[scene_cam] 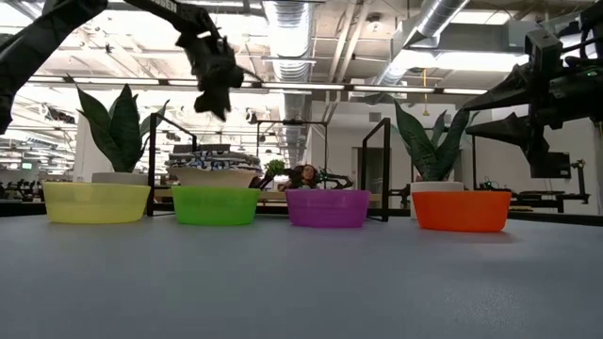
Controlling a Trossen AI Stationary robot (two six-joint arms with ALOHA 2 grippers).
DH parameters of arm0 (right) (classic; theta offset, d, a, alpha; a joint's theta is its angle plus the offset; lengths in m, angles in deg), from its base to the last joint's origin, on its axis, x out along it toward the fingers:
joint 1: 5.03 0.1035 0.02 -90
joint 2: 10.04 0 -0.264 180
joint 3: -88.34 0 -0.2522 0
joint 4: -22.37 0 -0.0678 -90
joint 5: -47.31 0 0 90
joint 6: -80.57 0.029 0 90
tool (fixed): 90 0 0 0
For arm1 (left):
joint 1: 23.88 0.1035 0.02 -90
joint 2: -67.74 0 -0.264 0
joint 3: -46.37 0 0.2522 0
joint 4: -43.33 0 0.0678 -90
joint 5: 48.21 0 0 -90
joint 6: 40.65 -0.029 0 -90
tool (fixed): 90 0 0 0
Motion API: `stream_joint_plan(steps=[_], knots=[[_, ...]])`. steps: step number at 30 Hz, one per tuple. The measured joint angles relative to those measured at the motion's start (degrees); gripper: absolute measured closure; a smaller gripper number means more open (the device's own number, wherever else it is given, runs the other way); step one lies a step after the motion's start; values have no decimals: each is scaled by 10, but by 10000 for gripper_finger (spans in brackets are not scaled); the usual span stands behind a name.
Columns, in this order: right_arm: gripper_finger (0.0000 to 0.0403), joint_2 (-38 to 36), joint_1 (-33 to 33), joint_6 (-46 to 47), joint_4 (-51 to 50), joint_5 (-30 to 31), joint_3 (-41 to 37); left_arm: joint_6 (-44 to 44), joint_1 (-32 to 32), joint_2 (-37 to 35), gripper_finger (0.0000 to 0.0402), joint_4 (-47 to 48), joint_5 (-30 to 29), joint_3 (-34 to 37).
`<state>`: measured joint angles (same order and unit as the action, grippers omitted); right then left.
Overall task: Place and stack bowls onto a shelf
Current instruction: Put the yellow bowl on the shelf
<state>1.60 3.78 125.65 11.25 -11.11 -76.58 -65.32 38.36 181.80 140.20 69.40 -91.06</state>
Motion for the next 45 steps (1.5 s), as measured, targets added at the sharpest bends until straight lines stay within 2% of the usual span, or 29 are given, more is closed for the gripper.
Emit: stream_joint_plan(steps=[5, 9, 16, 22, 27, 31, 35, 40, 43, 45], knots=[[188, 0, 0, -3, 7, -1, -1, 44, -12, 0, 223, -17, 107, -64], [188, 0, 0, -31, 41, -1, -1, 75, -37, -1, 223, -30, 137, -112], [188, 0, -5, -49, 71, 2, 10, 100, -102, -25, 223, -83, 214, -105], [188, 16, -28, -90, 17, 2, 73, 107, -180, -39, 223, -102, 215, -105], [188, 69, -58, -137, -59, 3, 157, 144, -242, -50, 223, -132, 215, -105], [188, 130, -83, -136, -154, 4, 228, 149, -293, -59, 223, -146, 201, -105], [188, 192, -103, -121, -231, -2, 280, 144, -339, -64, 223, -132, 126, -105], [188, 243, -117, -101, -270, -5, 300, 134, -399, -64, 223, -101, 39, -89], [188, 262, -125, -67, -291, -15, 300, 166, -432, -62, 223, -91, -6, -72], [188, 272, -129, -54, -305, -28, 300, 192, -453, -62, 223, -87, -15, -55]])
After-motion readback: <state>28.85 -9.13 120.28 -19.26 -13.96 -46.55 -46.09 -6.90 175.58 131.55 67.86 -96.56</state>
